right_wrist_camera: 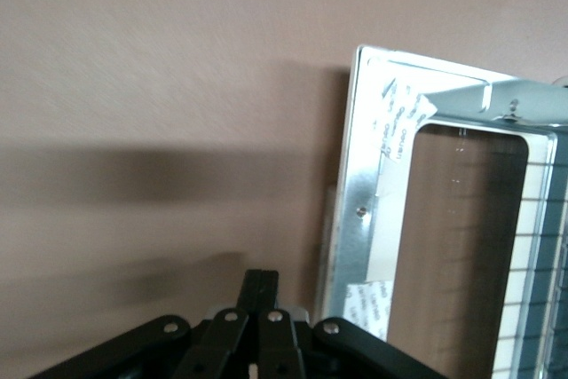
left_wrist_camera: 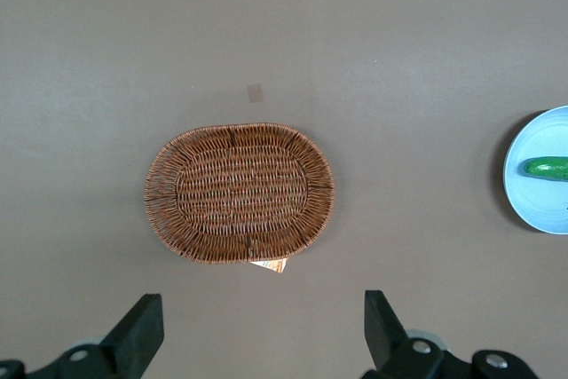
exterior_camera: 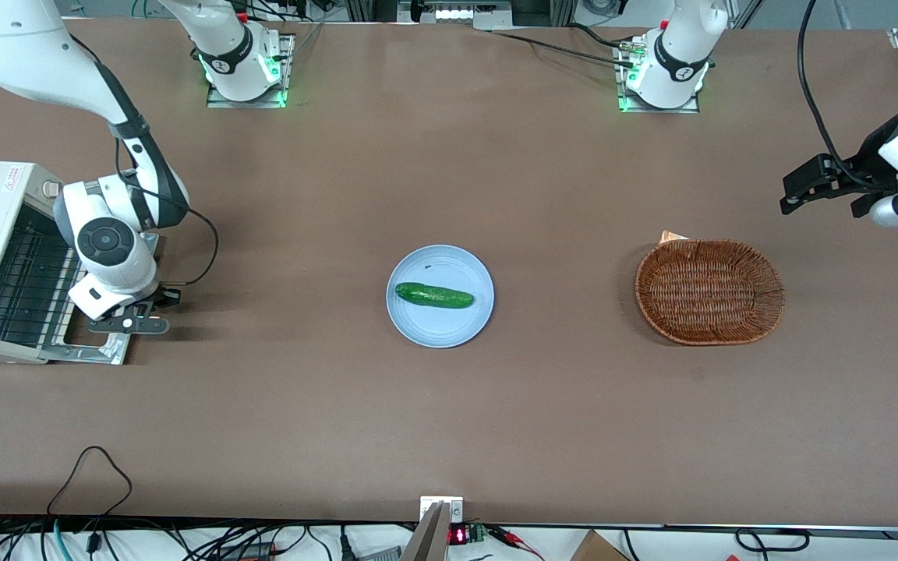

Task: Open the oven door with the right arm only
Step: 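Pull the oven door handle down and outward with the right gripper, then release the lowered door and lift the right gripper away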

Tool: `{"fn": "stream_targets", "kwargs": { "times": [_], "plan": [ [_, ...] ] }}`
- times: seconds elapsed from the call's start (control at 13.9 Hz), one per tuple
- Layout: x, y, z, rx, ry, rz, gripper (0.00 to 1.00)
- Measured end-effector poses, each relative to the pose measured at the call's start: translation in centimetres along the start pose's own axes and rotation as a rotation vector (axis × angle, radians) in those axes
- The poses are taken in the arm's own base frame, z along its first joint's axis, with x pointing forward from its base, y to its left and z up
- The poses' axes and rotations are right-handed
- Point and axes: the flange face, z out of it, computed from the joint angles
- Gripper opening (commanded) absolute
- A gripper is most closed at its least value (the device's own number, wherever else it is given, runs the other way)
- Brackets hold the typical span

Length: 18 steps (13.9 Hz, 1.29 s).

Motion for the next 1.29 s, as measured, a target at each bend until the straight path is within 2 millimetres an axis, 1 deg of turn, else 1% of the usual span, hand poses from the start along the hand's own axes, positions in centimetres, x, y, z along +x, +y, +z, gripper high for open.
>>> {"fn": "stream_targets", "kwargs": {
  "times": [0.22, 0.36, 0.5, 1.01, 1.08, 1.22, 1.29],
  "plan": [
    [0.7, -0.3, -5.1, 0.043, 0.026, 0.059, 0.0],
    [0.6, -0.9, -8.8, 0.089, 0.007, 0.101, 0.0],
    [0.4, -0.9, -12.7, 0.159, -0.017, 0.122, 0.0],
    [0.9, 3.3, -27.1, 0.329, -0.149, 0.161, 0.01],
    [0.9, 3.9, -28.7, 0.335, -0.162, 0.16, 0.03],
    [0.7, 4.7, -31.1, 0.341, -0.189, 0.156, 0.2],
    [0.6, 5.0, -32.1, 0.342, -0.201, 0.154, 0.31]
  ]
}}
